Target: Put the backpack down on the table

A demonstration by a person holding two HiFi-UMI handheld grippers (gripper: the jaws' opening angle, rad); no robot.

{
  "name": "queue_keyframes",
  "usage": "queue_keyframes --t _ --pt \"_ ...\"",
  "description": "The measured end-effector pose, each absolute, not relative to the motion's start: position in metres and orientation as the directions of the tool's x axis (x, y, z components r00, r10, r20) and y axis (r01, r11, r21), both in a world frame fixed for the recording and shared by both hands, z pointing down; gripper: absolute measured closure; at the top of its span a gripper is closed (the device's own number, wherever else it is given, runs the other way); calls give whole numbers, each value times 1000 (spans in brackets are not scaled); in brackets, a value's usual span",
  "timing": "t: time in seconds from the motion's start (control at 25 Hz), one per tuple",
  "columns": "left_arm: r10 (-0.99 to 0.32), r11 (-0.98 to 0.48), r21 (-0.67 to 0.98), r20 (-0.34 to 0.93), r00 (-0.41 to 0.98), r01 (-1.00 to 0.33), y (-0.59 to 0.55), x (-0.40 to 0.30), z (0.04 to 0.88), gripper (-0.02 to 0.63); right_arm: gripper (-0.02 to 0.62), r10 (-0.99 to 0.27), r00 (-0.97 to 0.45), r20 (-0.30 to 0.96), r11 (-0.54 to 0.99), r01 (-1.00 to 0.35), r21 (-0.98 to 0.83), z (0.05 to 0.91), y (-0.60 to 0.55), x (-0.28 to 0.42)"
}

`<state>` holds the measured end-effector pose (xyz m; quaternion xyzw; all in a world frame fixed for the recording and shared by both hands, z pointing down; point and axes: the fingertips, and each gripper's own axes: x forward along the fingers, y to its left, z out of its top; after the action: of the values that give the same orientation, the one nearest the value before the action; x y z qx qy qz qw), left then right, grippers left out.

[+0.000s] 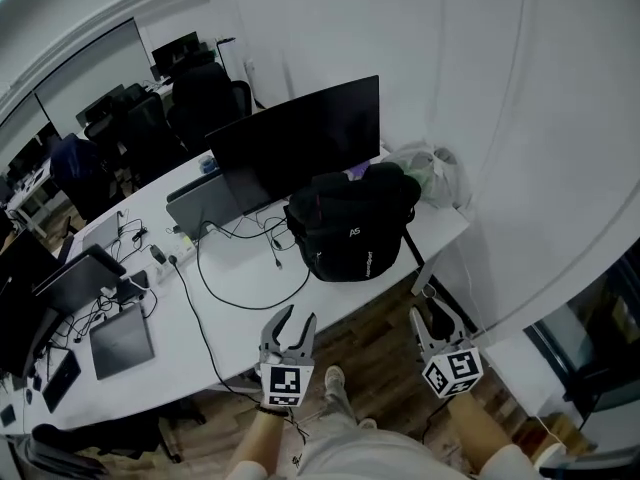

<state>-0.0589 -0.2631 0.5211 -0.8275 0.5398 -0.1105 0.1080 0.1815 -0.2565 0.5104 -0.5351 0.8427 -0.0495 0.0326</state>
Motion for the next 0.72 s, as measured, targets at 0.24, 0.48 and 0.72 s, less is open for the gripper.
queue_keyframes --t 0.24,0.48,0.72 --pt "-943 -322 -236 -10 333 -917 -209 -72 503 566 506 -901 -432 -33 432 -893 -126 497 -201 189" --pt "-929 -360 -217 -4 369 -908 -166 -69 497 597 533 -900 -434 -47 436 -890 -132 491 -159 184" --pt "-892 -441 -227 2 452 -868 -125 -58 488 597 558 -912 -407 -47 409 -901 -146 487 -115 179"
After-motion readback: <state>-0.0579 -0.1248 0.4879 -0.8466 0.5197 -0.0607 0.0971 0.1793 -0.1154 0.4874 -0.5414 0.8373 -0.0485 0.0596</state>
